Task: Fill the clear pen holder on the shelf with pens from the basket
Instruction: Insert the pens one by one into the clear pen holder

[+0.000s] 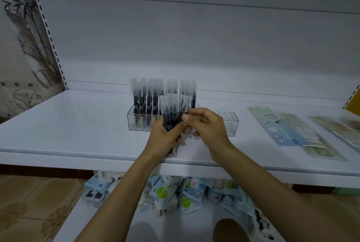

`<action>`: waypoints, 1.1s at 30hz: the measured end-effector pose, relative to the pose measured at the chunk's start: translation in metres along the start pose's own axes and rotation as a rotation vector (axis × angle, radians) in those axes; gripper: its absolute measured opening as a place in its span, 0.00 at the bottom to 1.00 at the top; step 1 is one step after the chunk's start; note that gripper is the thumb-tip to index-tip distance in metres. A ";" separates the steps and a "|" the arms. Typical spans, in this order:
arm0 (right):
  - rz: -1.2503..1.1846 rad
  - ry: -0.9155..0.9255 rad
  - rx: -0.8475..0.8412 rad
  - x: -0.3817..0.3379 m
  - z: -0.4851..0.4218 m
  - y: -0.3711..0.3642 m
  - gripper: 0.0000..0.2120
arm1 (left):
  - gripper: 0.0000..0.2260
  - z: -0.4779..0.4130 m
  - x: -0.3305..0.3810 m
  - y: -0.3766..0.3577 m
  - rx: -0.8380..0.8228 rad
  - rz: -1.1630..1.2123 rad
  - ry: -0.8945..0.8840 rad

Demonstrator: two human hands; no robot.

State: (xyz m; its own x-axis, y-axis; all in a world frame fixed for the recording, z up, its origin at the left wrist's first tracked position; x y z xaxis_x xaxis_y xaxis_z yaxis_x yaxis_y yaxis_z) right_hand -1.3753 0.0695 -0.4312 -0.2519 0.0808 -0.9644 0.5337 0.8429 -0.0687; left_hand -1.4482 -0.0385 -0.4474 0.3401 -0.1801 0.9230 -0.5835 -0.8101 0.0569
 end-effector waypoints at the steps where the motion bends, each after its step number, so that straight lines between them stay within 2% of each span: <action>1: -0.008 -0.008 -0.010 -0.002 -0.001 0.000 0.07 | 0.04 0.000 0.000 0.000 -0.002 -0.003 0.001; 6: 0.080 0.012 -0.078 -0.002 -0.002 -0.006 0.04 | 0.05 0.000 0.000 -0.001 -0.018 0.003 -0.007; 9: 0.004 0.011 -0.033 -0.003 -0.003 -0.004 0.02 | 0.04 0.000 0.000 -0.001 -0.012 -0.003 -0.015; 15: -0.147 -0.036 0.026 -0.001 -0.004 -0.001 0.03 | 0.03 0.002 0.005 -0.005 -0.004 0.060 -0.022; 18: -0.113 -0.030 -0.008 0.002 -0.004 -0.003 0.07 | 0.05 0.001 0.002 -0.003 0.004 0.021 -0.012; 25: -0.073 -0.029 -0.025 0.005 -0.004 -0.002 0.06 | 0.05 0.001 0.001 -0.003 0.010 0.032 0.007; 33: -0.067 -0.011 0.071 0.005 -0.001 0.005 0.06 | 0.06 0.002 -0.002 0.002 0.142 0.085 0.005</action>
State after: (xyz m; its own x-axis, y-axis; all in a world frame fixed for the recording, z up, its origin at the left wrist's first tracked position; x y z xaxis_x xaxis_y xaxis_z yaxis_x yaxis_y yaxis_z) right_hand -1.3747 0.0746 -0.4360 -0.2799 0.0193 -0.9598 0.5722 0.8062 -0.1507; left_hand -1.4488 -0.0405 -0.4502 0.2903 -0.2492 0.9239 -0.4999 -0.8628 -0.0757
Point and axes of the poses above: each hand's wrist, its own z-axis away from the middle knuckle, its own y-axis out of the back of the hand, x = y × z, the point moved 5 cm from there along -z, towards the middle knuckle
